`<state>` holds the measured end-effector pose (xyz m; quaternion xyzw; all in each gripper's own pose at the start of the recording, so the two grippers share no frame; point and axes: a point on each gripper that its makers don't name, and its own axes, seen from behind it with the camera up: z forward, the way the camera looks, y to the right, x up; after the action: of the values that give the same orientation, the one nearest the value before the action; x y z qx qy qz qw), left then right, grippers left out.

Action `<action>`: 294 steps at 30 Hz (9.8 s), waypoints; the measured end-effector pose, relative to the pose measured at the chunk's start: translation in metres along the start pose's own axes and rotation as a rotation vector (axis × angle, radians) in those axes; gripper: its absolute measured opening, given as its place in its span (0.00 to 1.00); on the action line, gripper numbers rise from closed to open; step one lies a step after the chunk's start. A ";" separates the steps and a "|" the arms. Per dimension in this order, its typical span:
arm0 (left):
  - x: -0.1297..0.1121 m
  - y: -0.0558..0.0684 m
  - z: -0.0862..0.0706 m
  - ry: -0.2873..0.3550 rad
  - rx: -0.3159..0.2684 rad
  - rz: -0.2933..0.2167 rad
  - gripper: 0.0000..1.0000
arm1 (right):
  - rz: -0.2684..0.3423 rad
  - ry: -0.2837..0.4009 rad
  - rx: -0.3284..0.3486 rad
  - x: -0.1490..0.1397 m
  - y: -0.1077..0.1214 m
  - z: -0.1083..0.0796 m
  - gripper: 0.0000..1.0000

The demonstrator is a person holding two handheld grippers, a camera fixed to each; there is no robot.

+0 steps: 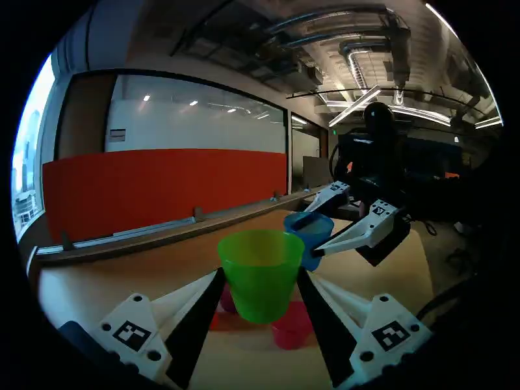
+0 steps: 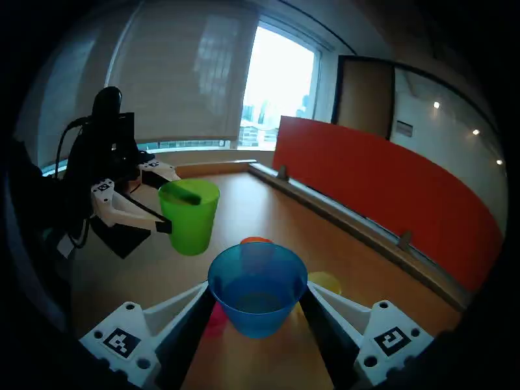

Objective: Pour water

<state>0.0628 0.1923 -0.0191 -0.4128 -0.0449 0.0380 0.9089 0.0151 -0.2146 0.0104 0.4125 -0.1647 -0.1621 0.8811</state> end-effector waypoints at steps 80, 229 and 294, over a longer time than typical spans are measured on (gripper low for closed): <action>0.030 0.010 -0.008 0.035 -0.038 0.013 0.80 | -0.525 0.171 -0.070 0.137 0.020 0.005 0.88; 0.027 0.004 -0.018 0.071 -0.021 -0.002 0.80 | -1.084 0.147 -0.102 0.192 -0.019 0.053 0.88; 0.029 0.004 -0.018 0.081 -0.021 -0.010 0.80 | -1.176 0.164 -0.118 0.203 -0.015 0.049 0.88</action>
<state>0.0931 0.1841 -0.0328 -0.4235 -0.0107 0.0163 0.9057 0.1732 -0.3420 0.0598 0.3960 0.1692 -0.5993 0.6748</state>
